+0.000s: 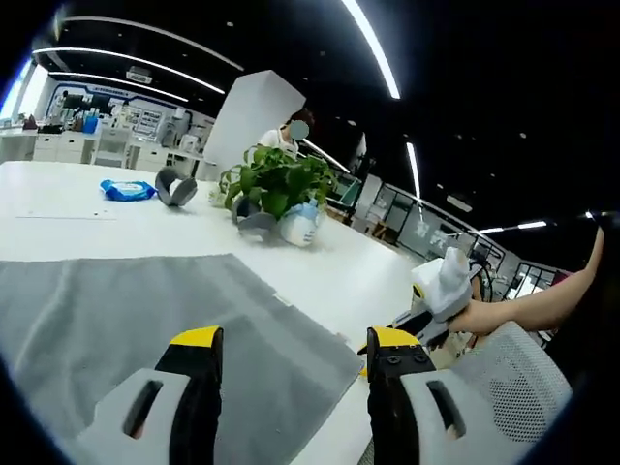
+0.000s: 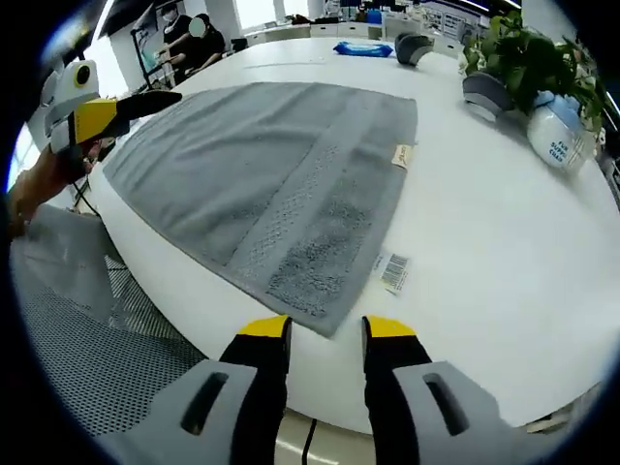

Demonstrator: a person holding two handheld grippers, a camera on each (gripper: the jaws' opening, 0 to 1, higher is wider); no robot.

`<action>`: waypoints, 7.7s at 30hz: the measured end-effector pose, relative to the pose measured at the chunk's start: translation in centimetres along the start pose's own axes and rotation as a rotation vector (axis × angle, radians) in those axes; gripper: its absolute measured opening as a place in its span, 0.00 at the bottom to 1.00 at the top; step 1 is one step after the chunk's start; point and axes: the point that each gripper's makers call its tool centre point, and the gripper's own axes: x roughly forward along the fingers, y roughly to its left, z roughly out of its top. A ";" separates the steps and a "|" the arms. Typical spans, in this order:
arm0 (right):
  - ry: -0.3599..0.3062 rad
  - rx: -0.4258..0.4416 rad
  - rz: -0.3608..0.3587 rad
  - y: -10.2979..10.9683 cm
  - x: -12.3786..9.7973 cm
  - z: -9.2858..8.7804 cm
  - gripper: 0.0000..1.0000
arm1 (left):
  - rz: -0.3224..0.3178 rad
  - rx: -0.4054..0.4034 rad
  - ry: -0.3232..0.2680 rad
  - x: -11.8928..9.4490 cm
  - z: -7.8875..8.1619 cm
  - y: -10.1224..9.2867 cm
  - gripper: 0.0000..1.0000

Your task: Fold the towel on the table until its edges align and the towel forms a compact rectangular stack.

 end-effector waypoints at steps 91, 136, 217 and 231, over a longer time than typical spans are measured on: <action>-0.189 -0.507 0.032 3.7 -3.3 4.4 0.02 | -0.153 0.100 0.116 0.6 -1.8 -4.1 0.35; -0.371 -0.729 0.177 11.9 -6.5 10.2 0.09 | -0.073 0.831 0.164 0.8 -1.8 -5.6 0.03; -0.082 -0.095 -0.016 -10.6 12.0 21.7 0.01 | 0.063 0.504 0.126 -0.5 -0.3 -0.8 0.05; -0.409 0.148 0.151 -10.5 5.1 27.1 0.00 | -0.091 0.419 0.086 -0.4 0.8 -6.3 0.04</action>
